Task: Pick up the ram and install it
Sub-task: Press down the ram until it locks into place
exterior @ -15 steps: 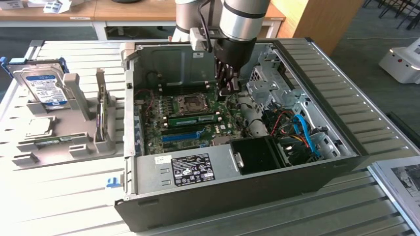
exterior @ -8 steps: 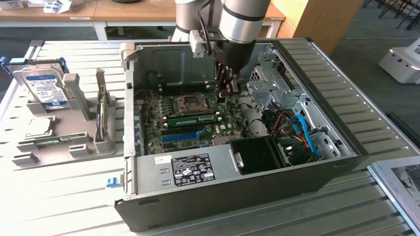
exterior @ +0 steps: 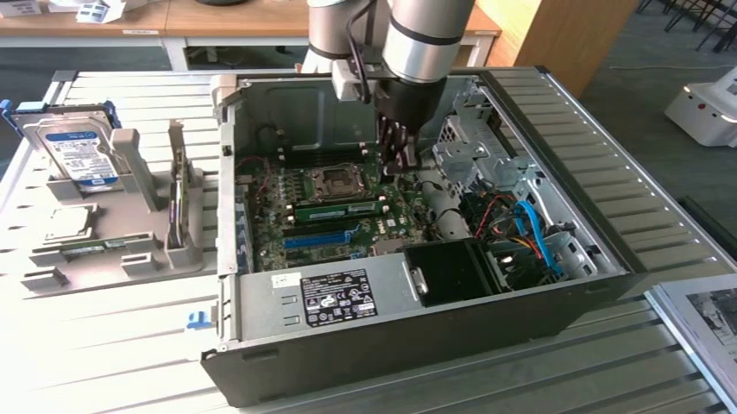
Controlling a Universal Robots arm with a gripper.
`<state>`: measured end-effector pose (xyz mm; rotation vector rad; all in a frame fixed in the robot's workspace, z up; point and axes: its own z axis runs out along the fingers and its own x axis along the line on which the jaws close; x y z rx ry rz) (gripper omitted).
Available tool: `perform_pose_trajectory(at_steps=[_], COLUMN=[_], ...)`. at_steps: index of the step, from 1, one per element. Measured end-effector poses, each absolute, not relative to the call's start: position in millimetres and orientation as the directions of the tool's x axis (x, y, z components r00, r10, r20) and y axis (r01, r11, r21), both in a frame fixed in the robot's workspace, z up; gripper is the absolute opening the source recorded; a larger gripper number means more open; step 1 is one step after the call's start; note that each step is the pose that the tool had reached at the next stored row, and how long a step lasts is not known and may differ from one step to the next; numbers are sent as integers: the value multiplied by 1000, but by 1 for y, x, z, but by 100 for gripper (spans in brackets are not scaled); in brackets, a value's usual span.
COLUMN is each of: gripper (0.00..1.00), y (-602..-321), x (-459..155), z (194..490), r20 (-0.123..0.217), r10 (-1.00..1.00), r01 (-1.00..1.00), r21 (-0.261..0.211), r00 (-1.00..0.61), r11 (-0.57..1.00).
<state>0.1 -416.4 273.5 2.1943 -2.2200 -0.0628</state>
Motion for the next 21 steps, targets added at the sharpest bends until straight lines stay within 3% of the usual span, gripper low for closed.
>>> perform_pose_trajectory(at_steps=[21], gripper=[10], y=[-416], x=[0], z=[256], r20=[-14], r10=[-1000], r01=[-999], r21=[42], r00=[-12], r11=[11])
